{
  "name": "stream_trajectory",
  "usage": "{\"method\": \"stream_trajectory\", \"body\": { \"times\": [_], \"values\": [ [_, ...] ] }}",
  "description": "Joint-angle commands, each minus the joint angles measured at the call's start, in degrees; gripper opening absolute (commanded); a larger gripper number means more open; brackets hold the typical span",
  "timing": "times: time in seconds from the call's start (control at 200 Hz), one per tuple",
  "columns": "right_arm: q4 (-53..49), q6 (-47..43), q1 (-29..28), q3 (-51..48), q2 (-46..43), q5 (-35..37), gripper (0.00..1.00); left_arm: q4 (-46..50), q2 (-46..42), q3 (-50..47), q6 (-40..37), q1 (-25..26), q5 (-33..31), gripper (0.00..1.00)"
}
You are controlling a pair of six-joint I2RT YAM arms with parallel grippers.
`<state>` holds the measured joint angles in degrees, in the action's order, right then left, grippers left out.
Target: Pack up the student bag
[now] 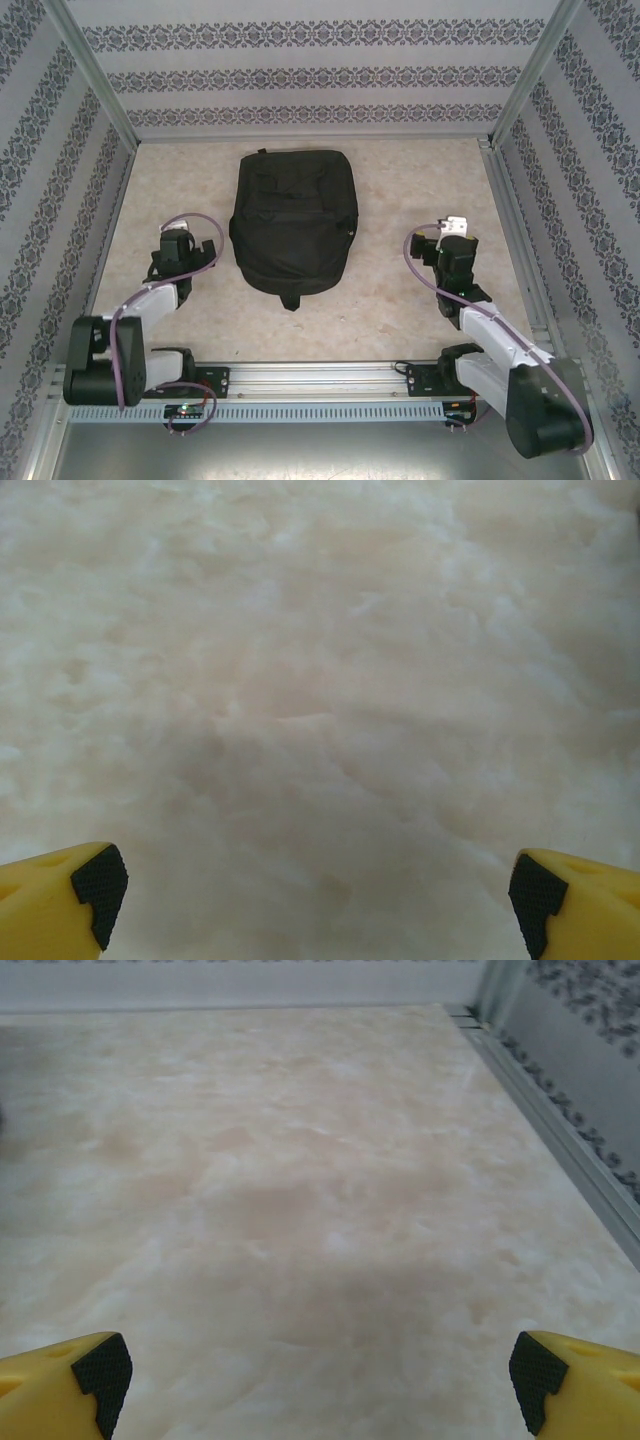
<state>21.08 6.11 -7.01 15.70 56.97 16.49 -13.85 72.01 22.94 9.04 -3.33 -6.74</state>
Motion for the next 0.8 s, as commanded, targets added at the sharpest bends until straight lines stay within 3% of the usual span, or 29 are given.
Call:
{"method": "stream_trajectory", "body": {
  "times": [0.0,0.03,0.07,0.11,0.195,0.23,0.33,0.39,0.495,0.56,0.61,0.695,0.794],
  "values": [
    [11.2,2.6,3.5,-2.5,3.1,-0.3,0.98,-17.6,4.0,0.3,2.7,-0.9,6.0,1.00],
    [13.8,2.5,4.3,-3.1,4.4,-2.6,0.98,-21.6,6.2,0.3,2.5,-1.0,6.9,1.00],
    [23.5,3.7,5.2,-5.2,7.7,-3.9,0.98,-15.8,7.8,3.9,1.1,-1.3,8.3,1.00],
    [30.8,4.4,5.5,-6.3,10.5,-4.9,0.98,-17.6,10.3,5.4,-1.9,-1.3,10.4,1.00],
    [26.9,-0.8,5.7,-1.8,13.5,-10.3,0.98,-27.1,13.8,3.1,-4.3,-1.7,13.3,1.00],
    [30.1,-2.8,5.8,-1.8,15.7,-12.0,0.98,-25.6,13.4,3.3,-5.7,-1.5,14.9,1.00],
    [45.0,-1.9,6.6,-4.7,25.5,-9.9,0.98,-40.4,18.8,-1.3,-8.4,1.1,14.2,0.99],
    [58.2,-1.0,6.7,-5.6,34.3,-8.1,0.98,-34.4,16.9,-0.1,-8.2,1.1,12.7,1.00],
    [36.2,-2.6,6.8,1.9,28.6,-12.6,0.98,-35.1,17.5,0.1,-10.3,2.1,14.3,1.00],
    [35.4,-4.1,6.7,5.6,31.7,-17.8,0.98,-36.1,17.0,-0.8,-11.4,3.8,11.4,1.00],
    [30.1,-3.1,6.8,6.3,29.5,-14.6,0.98,-35.4,17.3,-0.2,-10.8,3.8,10.9,0.99],
    [35.3,-2.3,6.8,4.8,30.8,-12.5,0.98,-32.7,17.5,1.3,-8.8,2.4,10.4,0.99],
    [32.1,-2.7,6.8,5.4,29.7,-12.5,0.98,-32.7,17.6,1.4,-8.8,2.3,10.3,0.99]
  ]
}}
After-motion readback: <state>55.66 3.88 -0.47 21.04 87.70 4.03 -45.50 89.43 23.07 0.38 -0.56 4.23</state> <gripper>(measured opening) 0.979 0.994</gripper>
